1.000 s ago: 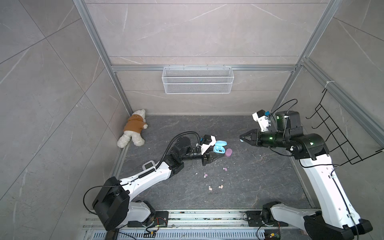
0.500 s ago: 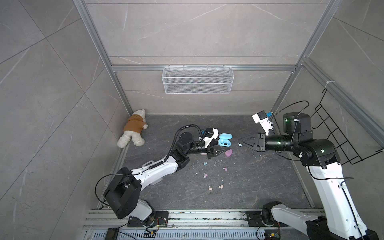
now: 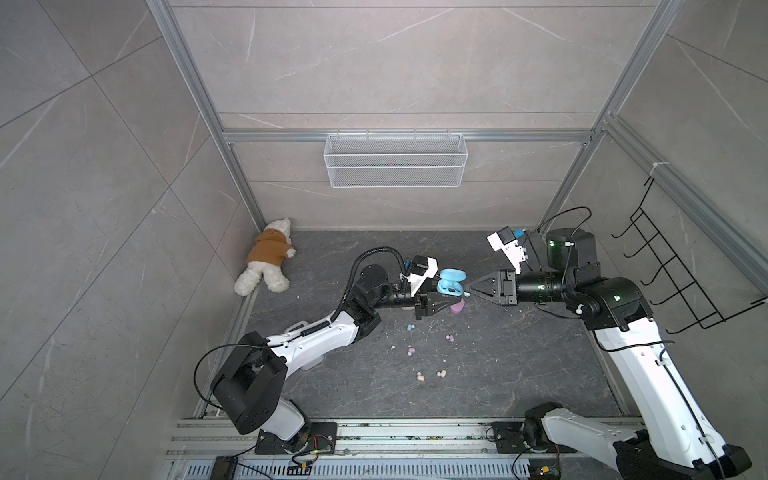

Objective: Insert the wireless bluetooth earbuds into the charging case
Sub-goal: 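Lift the teal earbud and carry it over the open case with the right gripper, then lower the teal earbud into the case slot and open the right gripper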

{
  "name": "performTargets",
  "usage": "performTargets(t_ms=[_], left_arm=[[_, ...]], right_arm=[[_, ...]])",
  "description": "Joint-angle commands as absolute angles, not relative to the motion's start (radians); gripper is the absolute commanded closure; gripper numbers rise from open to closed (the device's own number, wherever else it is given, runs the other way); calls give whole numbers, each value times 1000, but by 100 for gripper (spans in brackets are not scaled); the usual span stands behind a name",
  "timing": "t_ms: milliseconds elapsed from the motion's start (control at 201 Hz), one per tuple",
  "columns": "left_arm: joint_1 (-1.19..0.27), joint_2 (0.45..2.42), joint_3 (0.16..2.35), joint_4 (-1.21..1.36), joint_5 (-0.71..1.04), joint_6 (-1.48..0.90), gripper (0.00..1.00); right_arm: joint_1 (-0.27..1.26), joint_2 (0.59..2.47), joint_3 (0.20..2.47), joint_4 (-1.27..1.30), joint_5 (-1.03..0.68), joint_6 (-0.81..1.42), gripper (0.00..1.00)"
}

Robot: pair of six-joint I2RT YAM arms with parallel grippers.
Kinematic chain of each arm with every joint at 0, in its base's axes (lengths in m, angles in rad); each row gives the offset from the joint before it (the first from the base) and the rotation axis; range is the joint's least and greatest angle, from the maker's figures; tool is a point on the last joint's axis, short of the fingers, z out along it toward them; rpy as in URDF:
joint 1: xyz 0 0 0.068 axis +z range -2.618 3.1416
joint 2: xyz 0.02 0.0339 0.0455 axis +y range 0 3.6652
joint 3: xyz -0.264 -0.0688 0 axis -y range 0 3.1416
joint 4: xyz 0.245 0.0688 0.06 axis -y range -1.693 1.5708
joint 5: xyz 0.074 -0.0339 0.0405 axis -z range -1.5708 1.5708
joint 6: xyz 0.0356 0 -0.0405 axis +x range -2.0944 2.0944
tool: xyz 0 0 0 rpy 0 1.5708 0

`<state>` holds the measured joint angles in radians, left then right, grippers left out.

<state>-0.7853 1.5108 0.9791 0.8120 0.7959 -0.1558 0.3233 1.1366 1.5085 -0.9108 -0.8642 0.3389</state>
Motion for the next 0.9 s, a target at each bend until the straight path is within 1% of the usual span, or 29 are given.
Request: performTargets(t_ms=[0,373,891], left_arm=[[-785,1482,1011,850,820,-151,86],[-804,1472,1017,835,839,-154,86],[-815,1437,1006,814,828,-120,86]], right_arm=[[339,1144,1499,-878,-836,314,89],[384,1169,1503,-913,-701,278,89],[434,1180,1522,-963,-613,258,89]])
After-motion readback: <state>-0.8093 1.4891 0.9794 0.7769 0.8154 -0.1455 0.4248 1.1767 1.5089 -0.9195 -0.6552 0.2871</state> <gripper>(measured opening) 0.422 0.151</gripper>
